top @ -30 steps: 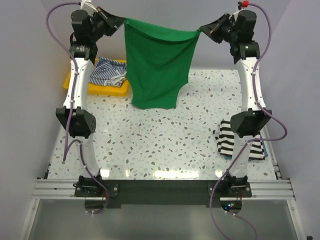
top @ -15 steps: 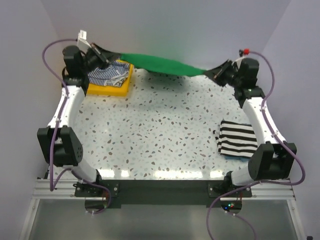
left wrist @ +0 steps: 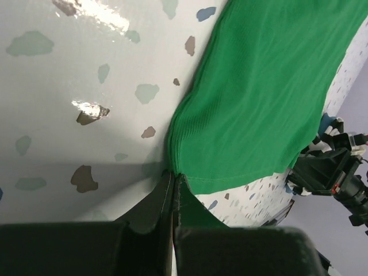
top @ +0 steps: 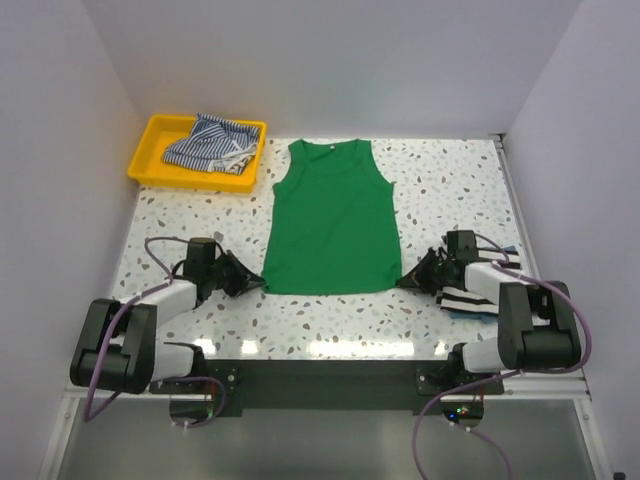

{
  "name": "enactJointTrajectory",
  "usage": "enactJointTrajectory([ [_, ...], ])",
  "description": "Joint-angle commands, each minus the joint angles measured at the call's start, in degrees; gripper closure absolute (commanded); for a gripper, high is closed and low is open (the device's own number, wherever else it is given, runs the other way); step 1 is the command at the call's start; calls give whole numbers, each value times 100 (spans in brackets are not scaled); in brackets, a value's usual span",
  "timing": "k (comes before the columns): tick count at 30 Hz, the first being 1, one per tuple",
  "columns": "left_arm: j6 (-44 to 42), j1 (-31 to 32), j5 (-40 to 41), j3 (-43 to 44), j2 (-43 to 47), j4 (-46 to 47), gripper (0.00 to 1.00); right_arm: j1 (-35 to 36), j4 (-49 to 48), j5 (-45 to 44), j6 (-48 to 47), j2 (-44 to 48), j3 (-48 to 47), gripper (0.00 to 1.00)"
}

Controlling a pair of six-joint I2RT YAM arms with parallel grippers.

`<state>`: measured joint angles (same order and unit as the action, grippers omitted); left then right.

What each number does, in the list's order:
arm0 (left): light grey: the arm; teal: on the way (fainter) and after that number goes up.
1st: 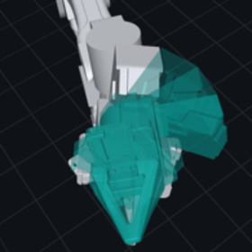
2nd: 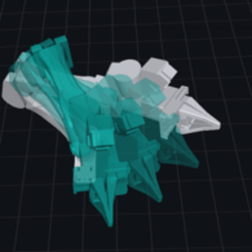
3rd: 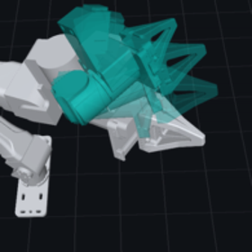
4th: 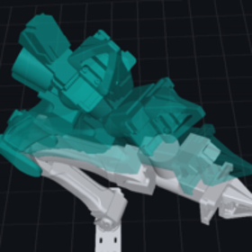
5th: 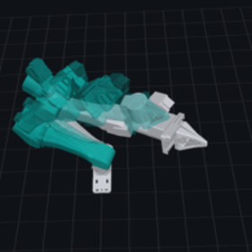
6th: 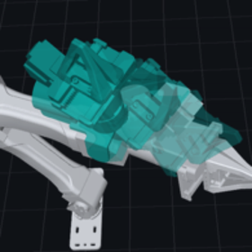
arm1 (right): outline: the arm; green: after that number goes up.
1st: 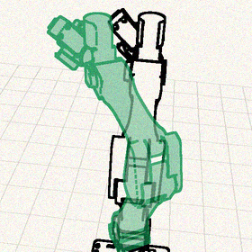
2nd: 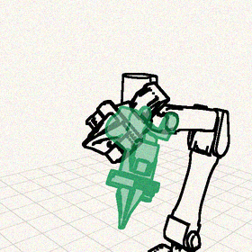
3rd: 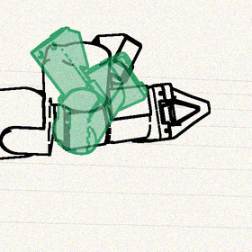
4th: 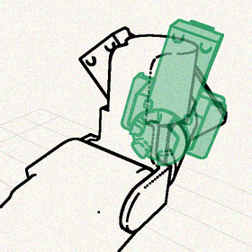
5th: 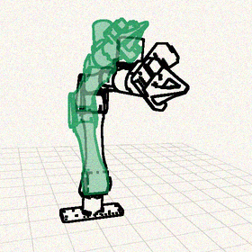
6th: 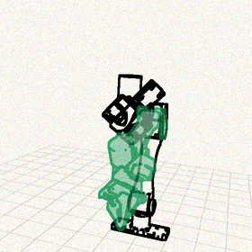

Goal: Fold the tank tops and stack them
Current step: Flatten the tank top out

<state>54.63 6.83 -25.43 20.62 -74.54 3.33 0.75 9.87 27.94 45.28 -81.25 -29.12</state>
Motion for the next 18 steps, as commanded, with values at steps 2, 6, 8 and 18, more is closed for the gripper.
enactJointTrajectory([
  [2, -347, 38, 257, -41, 519, -277, 100, 4, 462, -228, -256, 408, 302, 100],
  [6, -532, 29, 451, 126, 975, -1035, 100, 4, 1551, -710, -467, 917, 118, 100],
  [8, -567, 29, 469, 153, 1143, -1325, 100, -5, 1938, -957, -519, 1277, -49, 100],
  [18, -682, 29, 259, -269, 2040, -1933, 100, -31, 3100, -1239, -731, 1797, -32, 94],
])
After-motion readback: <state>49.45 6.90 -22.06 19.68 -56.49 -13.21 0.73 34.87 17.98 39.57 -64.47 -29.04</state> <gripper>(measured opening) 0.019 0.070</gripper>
